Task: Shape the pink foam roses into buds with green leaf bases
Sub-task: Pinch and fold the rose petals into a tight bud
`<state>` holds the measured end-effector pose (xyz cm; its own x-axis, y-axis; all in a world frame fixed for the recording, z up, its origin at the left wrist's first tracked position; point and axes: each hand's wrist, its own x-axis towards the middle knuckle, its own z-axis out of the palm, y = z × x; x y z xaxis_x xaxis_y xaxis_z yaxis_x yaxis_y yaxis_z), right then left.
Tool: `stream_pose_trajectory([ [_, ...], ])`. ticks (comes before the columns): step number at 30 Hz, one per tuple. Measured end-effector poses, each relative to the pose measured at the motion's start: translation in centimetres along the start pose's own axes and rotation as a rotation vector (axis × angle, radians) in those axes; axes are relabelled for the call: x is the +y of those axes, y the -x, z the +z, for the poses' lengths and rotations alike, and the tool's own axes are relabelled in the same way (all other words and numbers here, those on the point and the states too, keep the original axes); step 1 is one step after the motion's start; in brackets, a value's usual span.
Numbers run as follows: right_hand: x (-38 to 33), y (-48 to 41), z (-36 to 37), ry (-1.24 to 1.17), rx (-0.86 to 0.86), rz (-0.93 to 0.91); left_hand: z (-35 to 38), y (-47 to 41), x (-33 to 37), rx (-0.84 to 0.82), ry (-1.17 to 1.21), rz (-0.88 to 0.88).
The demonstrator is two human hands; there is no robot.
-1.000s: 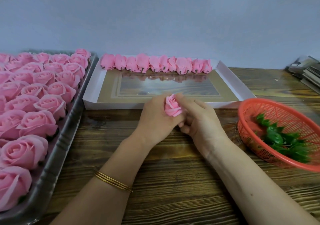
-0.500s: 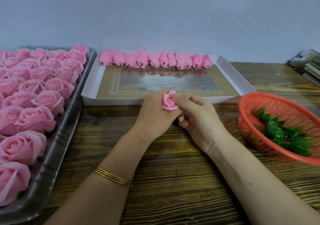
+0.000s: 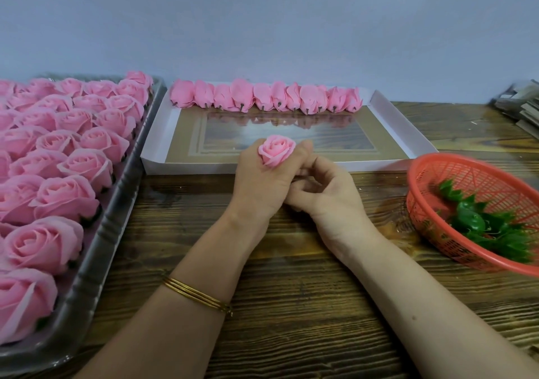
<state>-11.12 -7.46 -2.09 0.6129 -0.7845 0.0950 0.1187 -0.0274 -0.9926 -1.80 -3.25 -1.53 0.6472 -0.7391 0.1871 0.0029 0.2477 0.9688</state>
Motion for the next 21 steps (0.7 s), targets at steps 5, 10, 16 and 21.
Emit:
stream_pose_trajectory([
  [5,0.1,-0.1,0.2,0.056,0.042,-0.071,0.0,0.1,0.0,-0.056,0.047,-0.03],
  [10,0.1,-0.1,0.1,0.042,0.021,-0.062,-0.9,-0.2,0.3,-0.202,0.11,-0.055],
  [16,-0.3,0.1,-0.3,-0.042,-0.095,0.042,-1.5,-0.4,0.8,-0.385,0.049,-0.08],
  [21,-0.2,-0.1,-0.4,-0.054,-0.109,0.024,-1.1,-0.2,0.8,-0.318,0.087,-0.055],
])
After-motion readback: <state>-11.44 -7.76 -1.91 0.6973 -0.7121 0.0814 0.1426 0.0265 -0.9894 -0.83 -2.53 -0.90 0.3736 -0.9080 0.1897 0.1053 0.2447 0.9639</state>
